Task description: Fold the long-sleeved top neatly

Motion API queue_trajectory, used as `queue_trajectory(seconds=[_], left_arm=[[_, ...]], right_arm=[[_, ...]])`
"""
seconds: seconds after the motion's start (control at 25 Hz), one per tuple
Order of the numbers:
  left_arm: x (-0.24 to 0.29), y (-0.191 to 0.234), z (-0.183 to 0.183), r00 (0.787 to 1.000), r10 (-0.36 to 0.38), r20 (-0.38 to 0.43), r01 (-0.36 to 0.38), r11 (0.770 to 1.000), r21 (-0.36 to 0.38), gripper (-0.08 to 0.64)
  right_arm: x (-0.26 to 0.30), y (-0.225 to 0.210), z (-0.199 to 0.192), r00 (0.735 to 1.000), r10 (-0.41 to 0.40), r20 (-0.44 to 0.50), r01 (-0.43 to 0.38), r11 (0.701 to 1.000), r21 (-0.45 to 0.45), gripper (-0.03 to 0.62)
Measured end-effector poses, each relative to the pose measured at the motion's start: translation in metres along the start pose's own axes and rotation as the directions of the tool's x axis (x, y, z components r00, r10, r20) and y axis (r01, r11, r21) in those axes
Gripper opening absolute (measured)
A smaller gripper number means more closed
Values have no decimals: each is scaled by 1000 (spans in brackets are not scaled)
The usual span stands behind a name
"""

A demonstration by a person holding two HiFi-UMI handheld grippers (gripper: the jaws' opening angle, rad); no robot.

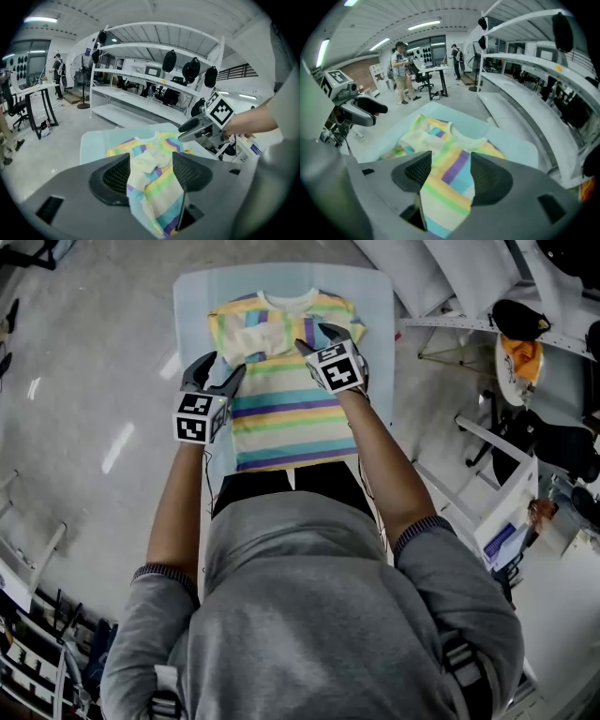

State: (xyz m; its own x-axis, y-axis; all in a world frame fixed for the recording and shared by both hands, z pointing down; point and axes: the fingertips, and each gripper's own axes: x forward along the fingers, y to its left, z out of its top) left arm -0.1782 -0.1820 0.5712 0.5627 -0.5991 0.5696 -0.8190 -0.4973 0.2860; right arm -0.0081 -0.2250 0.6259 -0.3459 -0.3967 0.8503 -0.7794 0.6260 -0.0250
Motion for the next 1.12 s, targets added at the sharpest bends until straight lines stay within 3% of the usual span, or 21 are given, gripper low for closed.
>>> queue_trajectory(seconds=[0.2, 0.4, 0.8, 1.12], left_arm=[[-14, -5, -42, 994, 2, -105, -1, 1000, 6, 305], [-30, -15, -81, 984, -5, -177, 7, 1000, 11, 305], [-63, -53, -161, 964, 37, -264, -43, 999, -17, 305], [-92, -74, -215, 939, 150, -309, -172, 984, -46, 305]], right_arm=[[-35, -41, -87, 992, -90, -89, 97, 992, 78, 278], [-66, -46, -164, 980, -104, -170, 132, 977, 167, 284], [-96, -16, -261, 979, -34, -200, 84, 966, 246, 335], [-109, 17, -305, 989, 2, -150, 34, 971, 235, 354]])
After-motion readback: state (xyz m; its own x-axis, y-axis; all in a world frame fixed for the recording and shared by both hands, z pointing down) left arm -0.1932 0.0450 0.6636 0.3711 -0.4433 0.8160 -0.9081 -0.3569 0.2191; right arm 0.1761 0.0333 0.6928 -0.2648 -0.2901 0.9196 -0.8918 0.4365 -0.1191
